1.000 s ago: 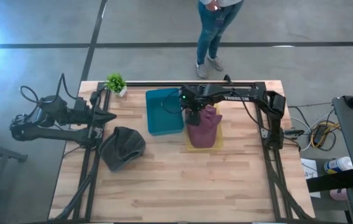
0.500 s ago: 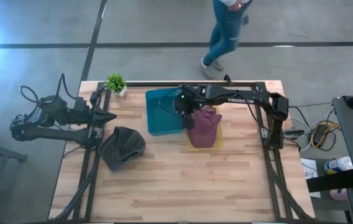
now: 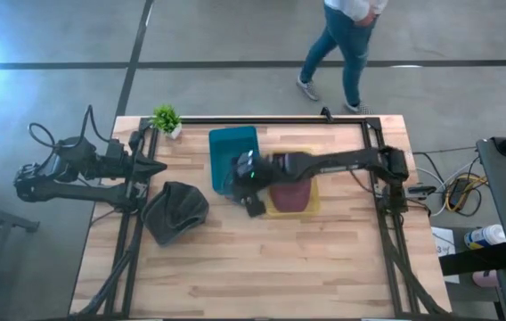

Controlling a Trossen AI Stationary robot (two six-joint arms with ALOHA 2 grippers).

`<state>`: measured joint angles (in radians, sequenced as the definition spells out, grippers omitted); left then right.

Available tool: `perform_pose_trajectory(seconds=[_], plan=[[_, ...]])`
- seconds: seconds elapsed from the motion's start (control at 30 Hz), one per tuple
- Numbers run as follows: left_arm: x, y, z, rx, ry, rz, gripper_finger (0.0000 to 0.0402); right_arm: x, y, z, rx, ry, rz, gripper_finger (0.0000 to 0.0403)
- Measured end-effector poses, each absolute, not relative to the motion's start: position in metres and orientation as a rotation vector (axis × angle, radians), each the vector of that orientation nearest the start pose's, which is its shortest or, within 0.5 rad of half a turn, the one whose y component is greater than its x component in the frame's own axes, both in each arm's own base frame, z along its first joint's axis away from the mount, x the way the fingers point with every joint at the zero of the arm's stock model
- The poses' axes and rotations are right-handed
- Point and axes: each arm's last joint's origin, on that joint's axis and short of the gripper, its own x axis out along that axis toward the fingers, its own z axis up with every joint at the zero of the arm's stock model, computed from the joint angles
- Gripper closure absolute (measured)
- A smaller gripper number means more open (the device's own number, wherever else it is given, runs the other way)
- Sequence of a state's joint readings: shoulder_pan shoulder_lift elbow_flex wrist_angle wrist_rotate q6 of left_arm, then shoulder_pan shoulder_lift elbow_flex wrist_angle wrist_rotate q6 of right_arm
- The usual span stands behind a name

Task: Pick & Place hat
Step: Put the top black cap into the blue bin

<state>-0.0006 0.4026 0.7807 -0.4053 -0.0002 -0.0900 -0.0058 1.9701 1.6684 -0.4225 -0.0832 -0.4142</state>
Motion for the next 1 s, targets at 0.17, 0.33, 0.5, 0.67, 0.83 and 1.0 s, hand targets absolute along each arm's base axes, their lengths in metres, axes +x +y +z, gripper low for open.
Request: perform_pose_trajectory(seconds=[0.17, 0.33, 0.5, 0.67, 0.83, 1.0], plan=[[0.079, 0.0, 0.351, -0.09, 0.027, 0.001, 0.0401, 0.472, 0.029, 0.249, -0.271, 0.712, 0.245, 0.0204], [0.079, 0.0, 0.35, -0.09, 0.028, 0.001, 0.0401, 0.503, 0.041, 0.232, -0.156, 0.722, 0.205, 0.0204], [0.079, 0.0, 0.35, -0.09, 0.028, 0.001, 0.0401, 0.53, 0.055, 0.216, -0.18, 0.736, 0.237, 0.0204], [0.079, 0.0, 0.35, -0.09, 0.027, 0.001, 0.0401, 0.541, 0.059, 0.212, -0.211, 0.767, 0.186, 0.0204], [0.079, 0.0, 0.351, -0.09, 0.027, 0.002, 0.0401, 0.544, 0.059, 0.212, -0.258, 0.77, 0.19, 0.0204], [0.079, 0.0, 0.351, -0.09, 0.027, 0.001, 0.0401, 0.546, 0.059, 0.203, -0.277, 0.778, 0.198, 0.0204]])
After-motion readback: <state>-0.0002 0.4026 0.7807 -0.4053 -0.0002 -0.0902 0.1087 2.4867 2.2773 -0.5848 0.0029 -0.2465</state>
